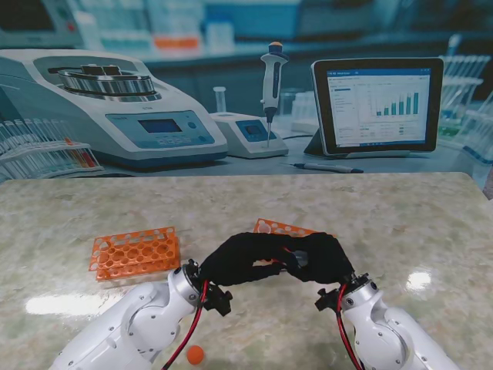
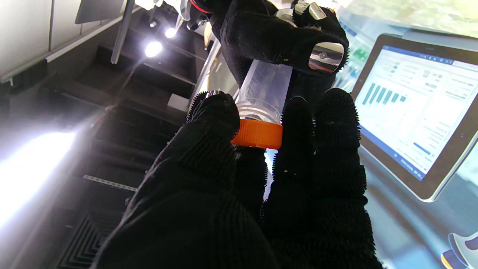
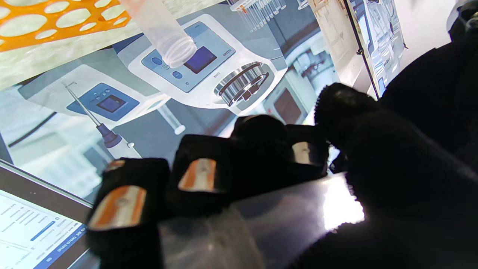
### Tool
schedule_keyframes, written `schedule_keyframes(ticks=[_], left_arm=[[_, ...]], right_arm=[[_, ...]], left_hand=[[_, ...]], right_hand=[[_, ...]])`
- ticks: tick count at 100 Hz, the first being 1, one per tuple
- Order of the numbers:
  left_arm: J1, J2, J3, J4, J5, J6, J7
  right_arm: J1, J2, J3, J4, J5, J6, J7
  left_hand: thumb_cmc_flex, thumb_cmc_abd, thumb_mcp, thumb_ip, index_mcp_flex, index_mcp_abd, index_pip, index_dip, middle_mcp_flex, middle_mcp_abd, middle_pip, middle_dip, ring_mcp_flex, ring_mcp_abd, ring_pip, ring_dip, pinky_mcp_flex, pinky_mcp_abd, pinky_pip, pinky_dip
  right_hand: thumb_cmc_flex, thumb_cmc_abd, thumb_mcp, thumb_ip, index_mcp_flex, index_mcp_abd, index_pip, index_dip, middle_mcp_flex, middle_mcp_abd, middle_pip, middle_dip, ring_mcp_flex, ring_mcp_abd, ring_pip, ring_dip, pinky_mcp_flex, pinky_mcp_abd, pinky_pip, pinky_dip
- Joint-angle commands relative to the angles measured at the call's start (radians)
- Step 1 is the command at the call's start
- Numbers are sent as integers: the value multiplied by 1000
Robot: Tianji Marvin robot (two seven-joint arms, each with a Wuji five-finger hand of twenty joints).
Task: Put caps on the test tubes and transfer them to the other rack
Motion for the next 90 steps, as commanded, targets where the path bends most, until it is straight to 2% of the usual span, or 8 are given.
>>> schedule_keyframes(ticks=[1, 24, 33, 40, 49, 60, 82, 90], left_arm=[[5, 0, 1, -3, 1, 6, -19], [7, 5, -5, -11, -7, 14, -39], [7, 6, -8, -14, -9, 17, -43], [7, 6, -9, -16, -10, 19, -43], [7, 6, -11, -19, -16, 20, -47], [7, 6, -14, -23, -19, 19, -49], [7, 8, -19, -29, -28, 21, -61], [7, 9, -22, -32, -31, 24, -67]], right_arm=[[-2, -9, -6, -9, 1, 2, -1], [-1, -10, -5, -8, 4, 4, -2], [-1, -10, -4, -9, 5, 5, -1], [-2, -10, -3, -9, 5, 5, -1], [-2, -10, -2, -9, 6, 6, 0], [-2, -10, -2, -10, 8, 6, 1], [-2, -10, -2, -9, 11, 4, 6], [-2, -10, -2, -10, 11, 5, 6]], left_hand=[[79, 44, -23, 41, -15, 1, -9, -5, 6, -9, 46, -13, -5, -95, 38, -33, -25, -10, -16, 18], [42, 45, -83, 51, -30, 0, -20, -11, -33, -9, 70, -76, -36, -109, 36, -89, -50, 5, -17, 23], [28, 61, -108, 54, -40, -3, -26, -7, -51, -12, 85, -143, -44, -111, 25, -189, -64, 13, -18, 27], [17, 70, -118, 54, -43, -3, -29, -7, -60, -13, 79, -176, -48, -106, 15, -217, -75, 26, -19, 29], [1, 90, -140, 57, -48, 1, -35, -3, -69, -13, 77, -313, -39, -95, -40, -267, -94, 51, -24, 32], [-24, 117, -157, 53, -52, -7, -38, 3, -73, -9, 67, -345, -41, -89, -79, -291, -119, 73, -51, 21], [-53, 160, -192, 49, -60, -23, -46, 17, -79, -8, 33, -397, -29, -69, -171, -365, -190, 163, -95, -4], [-59, 170, -200, 48, -62, -25, -50, 19, -79, -10, 26, -409, -23, -58, -201, -397, -199, 167, -109, -13]], right_hand=[[41, 29, -1, -16, 21, -52, 51, 28, 40, 2, 1, 12, 36, -76, 69, 21, 22, -17, 45, -2], [41, 29, -2, -17, 21, -53, 51, 28, 40, 1, 1, 12, 36, -76, 69, 21, 22, -17, 45, -2], [40, 30, -2, -17, 21, -53, 50, 27, 40, 1, 0, 12, 36, -76, 69, 21, 22, -17, 45, -2], [42, 30, -2, -17, 21, -53, 50, 27, 40, 1, 0, 12, 36, -76, 69, 21, 22, -17, 45, -2], [41, 30, -3, -18, 21, -53, 50, 27, 39, 2, 0, 13, 36, -76, 68, 21, 22, -17, 45, -2], [42, 30, -4, -18, 20, -54, 50, 27, 40, 2, -1, 13, 36, -76, 67, 20, 22, -17, 44, -2], [41, 31, -5, -19, 19, -56, 50, 26, 40, 2, -1, 13, 36, -76, 67, 20, 22, -17, 44, -2], [41, 31, -5, -19, 19, -56, 50, 26, 39, 1, -2, 13, 36, -76, 67, 20, 22, -17, 44, -2]])
